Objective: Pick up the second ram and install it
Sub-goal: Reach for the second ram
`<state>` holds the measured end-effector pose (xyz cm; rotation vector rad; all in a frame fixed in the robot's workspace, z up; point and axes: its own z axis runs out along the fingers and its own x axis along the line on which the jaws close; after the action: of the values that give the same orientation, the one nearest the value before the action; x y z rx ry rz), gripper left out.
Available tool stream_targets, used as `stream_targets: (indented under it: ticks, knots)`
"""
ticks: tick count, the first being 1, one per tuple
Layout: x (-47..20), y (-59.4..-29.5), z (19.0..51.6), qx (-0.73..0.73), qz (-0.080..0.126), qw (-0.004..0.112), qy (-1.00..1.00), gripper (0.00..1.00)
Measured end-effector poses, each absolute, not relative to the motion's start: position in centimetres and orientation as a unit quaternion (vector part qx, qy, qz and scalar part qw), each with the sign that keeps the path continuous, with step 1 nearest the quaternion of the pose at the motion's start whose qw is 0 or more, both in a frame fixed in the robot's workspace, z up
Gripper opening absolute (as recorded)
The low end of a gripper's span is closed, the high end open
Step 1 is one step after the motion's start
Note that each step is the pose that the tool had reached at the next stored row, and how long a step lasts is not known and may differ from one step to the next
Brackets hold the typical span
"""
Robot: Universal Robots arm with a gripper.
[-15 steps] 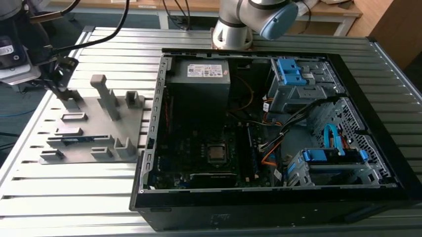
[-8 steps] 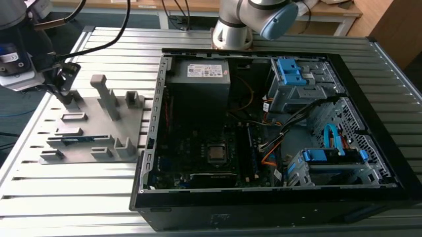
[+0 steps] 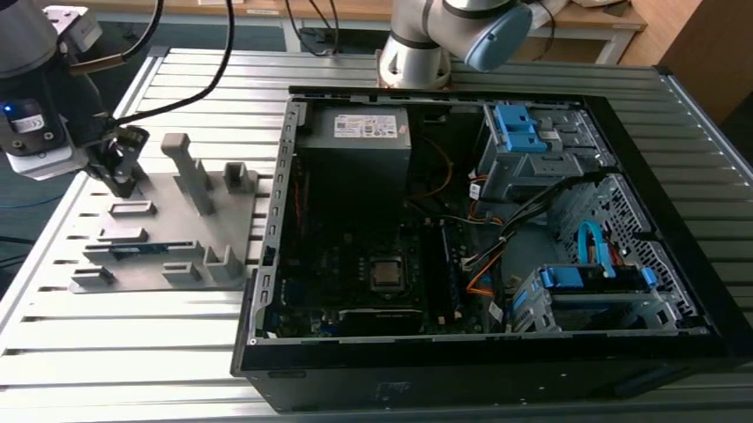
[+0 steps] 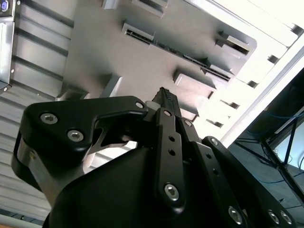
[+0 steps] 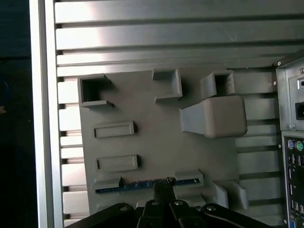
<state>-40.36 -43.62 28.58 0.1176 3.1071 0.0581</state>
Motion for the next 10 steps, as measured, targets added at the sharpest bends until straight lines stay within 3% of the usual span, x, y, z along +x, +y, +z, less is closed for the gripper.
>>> stream_targets:
  ticks: [3, 10]
  knots:
    - [-40.4, -43.6, 28.5, 0.036, -0.012, 0.017, 0.999, 0.1]
    - [-40.4, -43.6, 27.3, 0.036, -0.015, 0.017, 0.999, 0.1]
